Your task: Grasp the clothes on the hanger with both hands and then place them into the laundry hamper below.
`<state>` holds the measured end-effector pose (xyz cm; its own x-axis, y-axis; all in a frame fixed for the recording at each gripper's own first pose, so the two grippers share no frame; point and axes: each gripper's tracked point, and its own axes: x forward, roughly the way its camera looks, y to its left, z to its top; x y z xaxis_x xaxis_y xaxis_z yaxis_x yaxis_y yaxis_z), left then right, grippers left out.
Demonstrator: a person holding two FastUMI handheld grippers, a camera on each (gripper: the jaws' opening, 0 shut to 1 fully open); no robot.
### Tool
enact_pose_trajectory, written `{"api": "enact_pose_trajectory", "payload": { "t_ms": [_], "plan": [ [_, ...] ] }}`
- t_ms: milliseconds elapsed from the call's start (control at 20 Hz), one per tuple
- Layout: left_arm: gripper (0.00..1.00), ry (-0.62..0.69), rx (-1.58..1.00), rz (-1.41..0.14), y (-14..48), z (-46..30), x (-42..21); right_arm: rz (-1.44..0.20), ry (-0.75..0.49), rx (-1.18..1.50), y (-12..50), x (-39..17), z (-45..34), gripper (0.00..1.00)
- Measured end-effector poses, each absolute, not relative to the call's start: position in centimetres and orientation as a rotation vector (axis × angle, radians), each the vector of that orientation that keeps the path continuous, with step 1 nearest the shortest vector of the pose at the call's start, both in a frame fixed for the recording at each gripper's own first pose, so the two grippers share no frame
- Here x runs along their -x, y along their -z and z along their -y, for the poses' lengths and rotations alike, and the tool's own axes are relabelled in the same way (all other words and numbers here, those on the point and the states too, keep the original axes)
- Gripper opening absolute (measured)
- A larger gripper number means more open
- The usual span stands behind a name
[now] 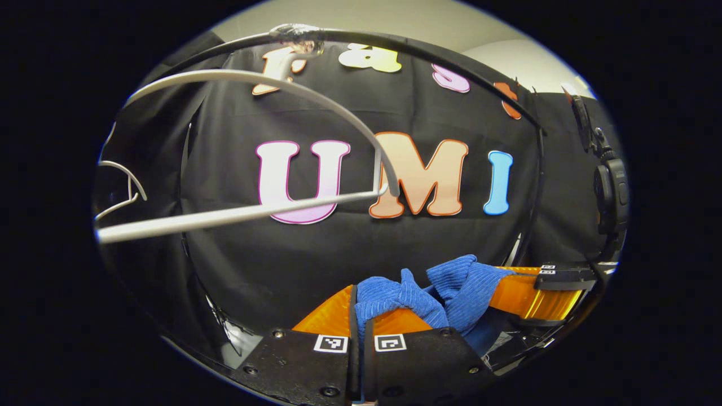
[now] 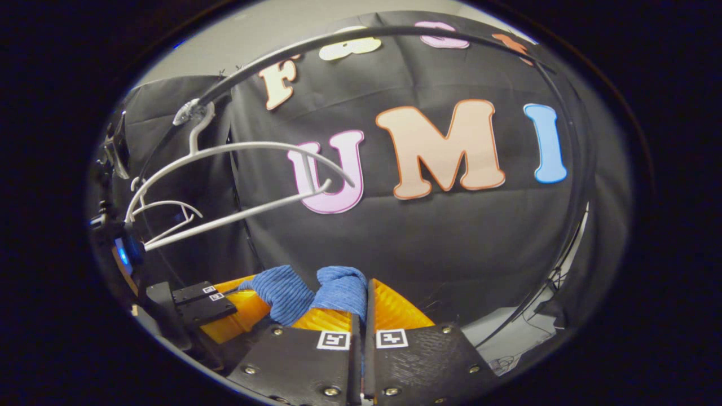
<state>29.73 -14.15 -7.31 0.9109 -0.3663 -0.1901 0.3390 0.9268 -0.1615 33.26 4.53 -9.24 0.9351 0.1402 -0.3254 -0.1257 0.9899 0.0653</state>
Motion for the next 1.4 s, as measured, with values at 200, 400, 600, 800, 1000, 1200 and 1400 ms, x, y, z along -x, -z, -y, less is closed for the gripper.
{"api": "enact_pose_trajectory", "payload": {
  "t_ms": [200,400,600,800,1000,1200,1400],
  "plan": [
    [0.03,0.356,0.111,-0.293,11.4,15.0,-31.0,-0.406,-0.146,-0.043,12.9,-34.2,-3.1,0.03],
    [0.03,0.319,0.129,-0.387,15.5,15.6,-31.9,-0.476,-0.13,-0.073,17.3,-35.4,-1.6,0.03],
    [0.03,0.266,0.122,-0.474,19.7,14.9,-32.9,-0.521,-0.126,-0.063,21.1,-36.9,-1.5,0.03],
    [0.04,0.236,0.093,-0.643,24.8,15.1,-33.0,-0.604,-0.153,-0.053,26.1,-37.7,-2.6,0.03],
    [0.05,0.23,0.071,-0.722,28.3,15.8,-33.2,-0.703,-0.148,-0.072,31.4,-37.7,-2.3,0.03],
    [0.04,0.237,0.022,-0.838,33.5,15.5,-31.9,-0.847,-0.124,-0.057,37.4,-36.3,-1.0,0.03],
    [0.05,0.255,-0.021,-0.988,38.3,15.8,-28.3,-0.978,-0.109,-0.019,42.7,-33.2,-0.2,0.03]
  ]
}}
